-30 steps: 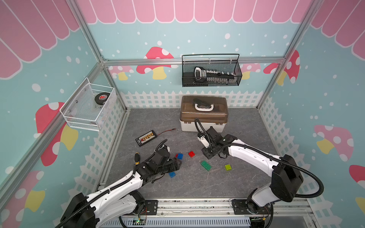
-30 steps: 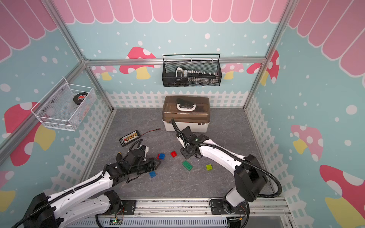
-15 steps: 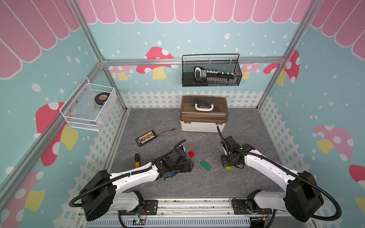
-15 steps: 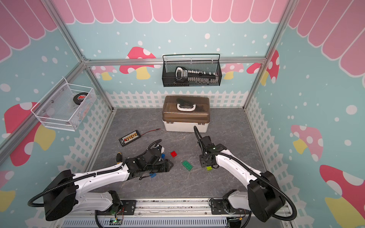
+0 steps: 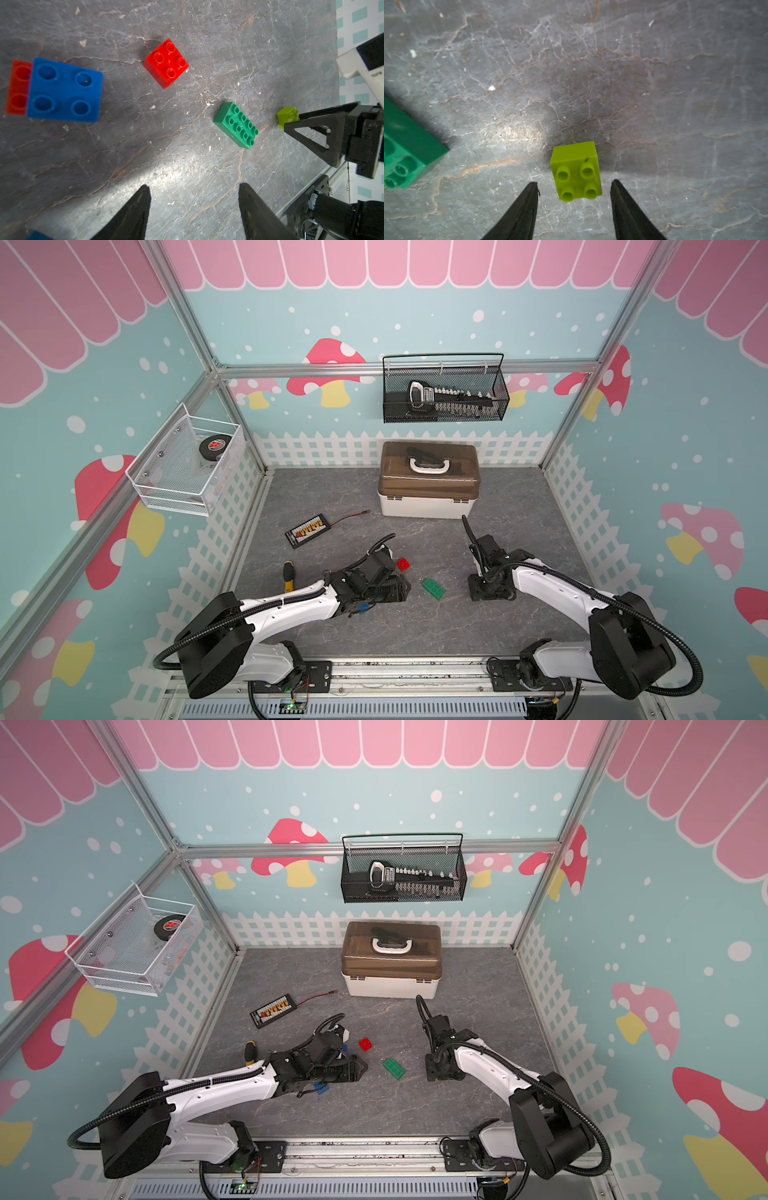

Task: Assemble the letter y with lego
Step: Pick up the lego brick from the center of the board.

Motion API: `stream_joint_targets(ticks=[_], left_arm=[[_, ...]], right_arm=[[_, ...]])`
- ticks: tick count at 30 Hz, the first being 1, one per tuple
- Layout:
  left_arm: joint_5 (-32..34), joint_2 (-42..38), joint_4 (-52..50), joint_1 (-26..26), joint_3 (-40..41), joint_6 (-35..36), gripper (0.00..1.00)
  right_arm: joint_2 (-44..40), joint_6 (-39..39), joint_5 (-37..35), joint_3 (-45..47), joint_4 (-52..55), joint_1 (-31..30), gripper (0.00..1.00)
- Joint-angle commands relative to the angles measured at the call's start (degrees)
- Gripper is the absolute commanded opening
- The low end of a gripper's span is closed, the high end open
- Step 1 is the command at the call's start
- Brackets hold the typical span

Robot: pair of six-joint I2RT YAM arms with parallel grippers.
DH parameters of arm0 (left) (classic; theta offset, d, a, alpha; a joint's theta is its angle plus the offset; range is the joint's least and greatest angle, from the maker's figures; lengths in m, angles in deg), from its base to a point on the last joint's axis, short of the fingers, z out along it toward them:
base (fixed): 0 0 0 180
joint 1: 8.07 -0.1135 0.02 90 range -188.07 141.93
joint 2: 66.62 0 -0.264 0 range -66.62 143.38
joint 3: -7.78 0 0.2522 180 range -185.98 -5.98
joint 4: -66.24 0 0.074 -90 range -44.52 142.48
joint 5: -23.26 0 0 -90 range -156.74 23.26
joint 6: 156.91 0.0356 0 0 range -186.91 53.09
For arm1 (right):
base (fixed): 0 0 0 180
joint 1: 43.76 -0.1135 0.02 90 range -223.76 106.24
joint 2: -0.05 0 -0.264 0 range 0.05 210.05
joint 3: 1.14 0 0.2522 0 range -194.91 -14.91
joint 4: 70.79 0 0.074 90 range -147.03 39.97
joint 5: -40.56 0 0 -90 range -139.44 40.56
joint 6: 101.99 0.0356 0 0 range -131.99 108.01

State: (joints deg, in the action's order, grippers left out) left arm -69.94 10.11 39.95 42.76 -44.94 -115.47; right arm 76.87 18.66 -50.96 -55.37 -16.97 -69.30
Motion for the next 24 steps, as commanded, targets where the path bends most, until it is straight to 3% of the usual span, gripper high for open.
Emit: stream_joint_targets(ticks=[1,6,18,24], left_arm=[[0.62,0.35,1.01,0.42,-1.03,0.56,0.68],[0.80,0.56,1.50,0.41,-0.57,0.19,0.68],[0.93,0.57,1.89,0.41,0.19,-0.09,0.68],[1.86,-0.58,1.99,0.41,1.14,-0.41,0.67]], right_arm=[[0.96,-0.15,1.62,0.62,-1.48,0.47,0.55],[2.13,-0.90,3.37,0.62,-2.24,0.49,0.47],[4.37,-0.94,2.25,0.44,-2.50,0.49,0.42],[3.81,-1.56,2.14,-0.26,-2.25,0.40,0.32]])
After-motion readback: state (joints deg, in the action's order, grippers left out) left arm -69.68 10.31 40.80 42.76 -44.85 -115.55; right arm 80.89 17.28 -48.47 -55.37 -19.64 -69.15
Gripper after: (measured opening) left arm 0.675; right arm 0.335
